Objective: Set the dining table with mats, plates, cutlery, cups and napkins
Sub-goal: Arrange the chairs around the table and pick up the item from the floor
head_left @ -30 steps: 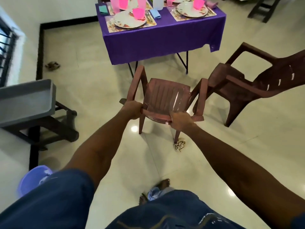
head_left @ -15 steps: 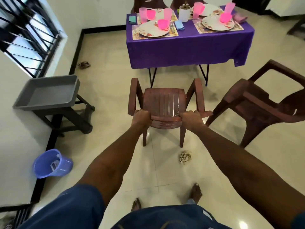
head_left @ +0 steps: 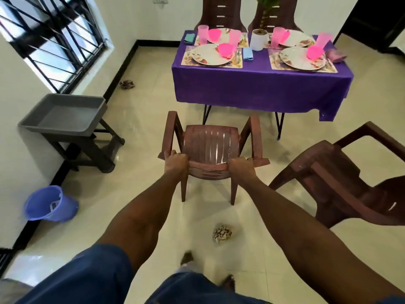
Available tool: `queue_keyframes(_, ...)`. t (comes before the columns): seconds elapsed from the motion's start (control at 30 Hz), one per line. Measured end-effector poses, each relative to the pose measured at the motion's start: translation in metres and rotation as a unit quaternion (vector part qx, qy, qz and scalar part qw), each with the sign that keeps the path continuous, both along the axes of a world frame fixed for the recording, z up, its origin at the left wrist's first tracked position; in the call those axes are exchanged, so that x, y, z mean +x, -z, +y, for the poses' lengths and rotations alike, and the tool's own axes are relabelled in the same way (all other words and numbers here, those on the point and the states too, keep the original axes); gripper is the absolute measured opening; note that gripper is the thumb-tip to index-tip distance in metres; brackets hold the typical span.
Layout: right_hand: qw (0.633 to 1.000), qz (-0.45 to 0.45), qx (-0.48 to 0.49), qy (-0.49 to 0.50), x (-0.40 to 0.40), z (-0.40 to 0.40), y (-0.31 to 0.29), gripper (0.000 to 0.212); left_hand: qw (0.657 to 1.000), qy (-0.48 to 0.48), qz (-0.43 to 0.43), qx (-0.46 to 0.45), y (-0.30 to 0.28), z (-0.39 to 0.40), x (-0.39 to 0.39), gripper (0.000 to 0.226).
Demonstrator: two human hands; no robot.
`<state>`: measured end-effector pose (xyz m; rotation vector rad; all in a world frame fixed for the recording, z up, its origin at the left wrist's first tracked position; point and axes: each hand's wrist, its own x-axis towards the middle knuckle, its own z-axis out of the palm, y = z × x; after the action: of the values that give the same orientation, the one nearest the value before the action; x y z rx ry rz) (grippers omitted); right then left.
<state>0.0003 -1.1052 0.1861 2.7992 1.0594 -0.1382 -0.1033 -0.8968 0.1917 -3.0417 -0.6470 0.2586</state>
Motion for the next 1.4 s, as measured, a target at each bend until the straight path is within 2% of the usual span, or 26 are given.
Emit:
queue_keyframes(0.13, 1.0, 0.006, 0.0, -0.015, 0.025, 0.013, -0.002, 0.022, 1.0, -0.023, 0.017, -0.012, 0.003, 0.013, 0.027, 0.025)
queue_keyframes(0.27, 1.0, 0.015, 0.001, -0.018, 0.054, 0.029, -0.003, 0.018, 0.999, -0.027, 0.019, -0.015, 0.001, 0.028, 0.057, 0.023)
queue_keyframes(0.53, 1.0, 0.008, 0.011, -0.022, 0.094, 0.032, -0.007, 0.021, 1.0, -0.022, 0.007, 0.013, 0.002, 0.029, 0.092, 0.023)
queue_keyframes(0.73, 0.999, 0.043, -0.005, -0.011, 0.09, 0.043, -0.008, 0.026, 1.0, -0.001, 0.016, 0.017, -0.001, 0.043, 0.091, 0.026)
queue_keyframes(0.97, 0.997, 0.064, 0.032, 0.005, 0.079, 0.037, -0.008, 0.036, 0.999, -0.013, 0.031, -0.001, 0.004, 0.051, 0.09, 0.028)
queue_keyframes(1.2, 0.992, 0.127, 0.023, 0.016, 0.08, 0.038, -0.013, 0.052, 0.994, -0.051, 0.094, -0.036, 0.001, 0.046, 0.095, 0.042)
queue_keyframes(1.3, 0.99, 0.137, 0.027, 0.002, 0.082, 0.034, -0.013, 0.07, 0.992, -0.012, 0.052, -0.112, -0.001, 0.046, 0.093, 0.065)
queue_keyframes(1.4, 0.989, 0.111, 0.097, -0.02, 0.074, 0.017, -0.007, 0.089, 0.982, 0.053, -0.089, -0.159, 0.005, 0.043, 0.074, 0.069)
